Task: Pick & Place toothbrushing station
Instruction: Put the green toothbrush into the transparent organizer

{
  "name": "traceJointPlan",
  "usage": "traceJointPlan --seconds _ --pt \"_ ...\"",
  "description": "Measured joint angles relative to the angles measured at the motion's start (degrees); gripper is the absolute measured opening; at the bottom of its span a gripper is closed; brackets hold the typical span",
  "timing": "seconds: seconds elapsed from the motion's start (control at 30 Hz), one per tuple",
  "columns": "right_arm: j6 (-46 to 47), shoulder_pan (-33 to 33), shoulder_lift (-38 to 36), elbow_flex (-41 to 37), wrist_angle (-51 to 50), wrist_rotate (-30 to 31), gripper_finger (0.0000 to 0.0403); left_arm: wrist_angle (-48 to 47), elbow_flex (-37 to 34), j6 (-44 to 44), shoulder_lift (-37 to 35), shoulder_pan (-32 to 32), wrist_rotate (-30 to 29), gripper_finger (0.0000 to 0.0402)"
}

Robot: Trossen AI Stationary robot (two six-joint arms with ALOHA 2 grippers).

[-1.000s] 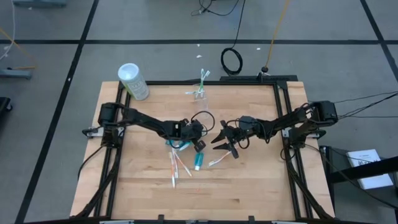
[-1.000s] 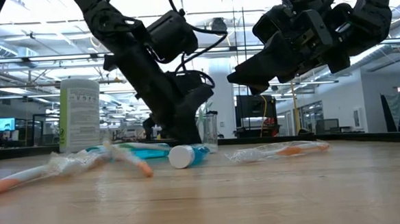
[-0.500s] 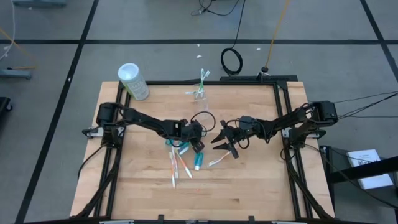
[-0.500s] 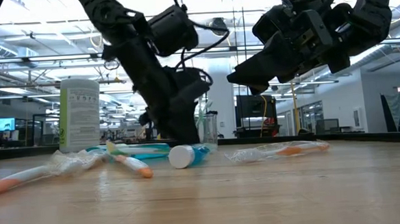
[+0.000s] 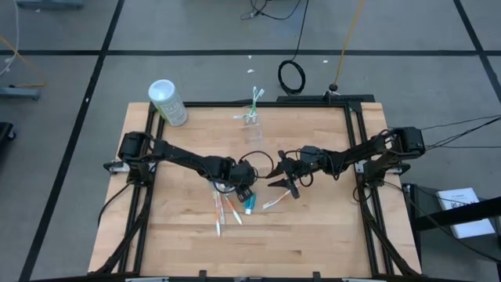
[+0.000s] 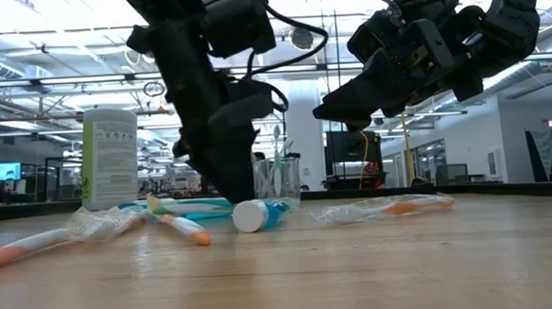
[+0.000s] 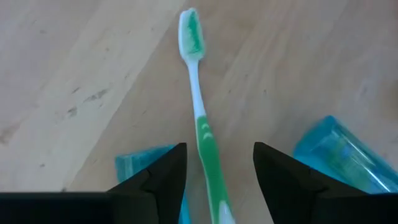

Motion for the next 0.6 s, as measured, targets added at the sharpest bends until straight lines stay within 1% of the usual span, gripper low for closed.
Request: traceJointPlan --seconds 0.1,0.3,0.47,0.53,0.6 --pt "0.0 0.0 0.0 0.0 0.0 0.0 0.0132 -0.9 0.0 -0.5 0.7 -0.6 -1.8 0.0177" --pt "0.1 0.0 0.0 0.0 0.4 -0.1 0.0132 -1.3 0.2 -0.9 3.0 -0.3 -1.9 0.016" --pt "0.2 0.0 0.0 0.0 0.4 -0.2 0.0132 -1.2 0.2 0.0 4.9 0.1 0.8 0.0149" --pt "0.2 0.0 0.0 0.0 0.4 -0.2 0.0132 -1.5 0.3 0.2 5.4 0.2 1.9 0.0138" --pt "0.2 0.0 0.0 0.0 0.5 -0.3 0.0132 -2.2 0.3 0.3 5.5 0.2 2.8 0.0119"
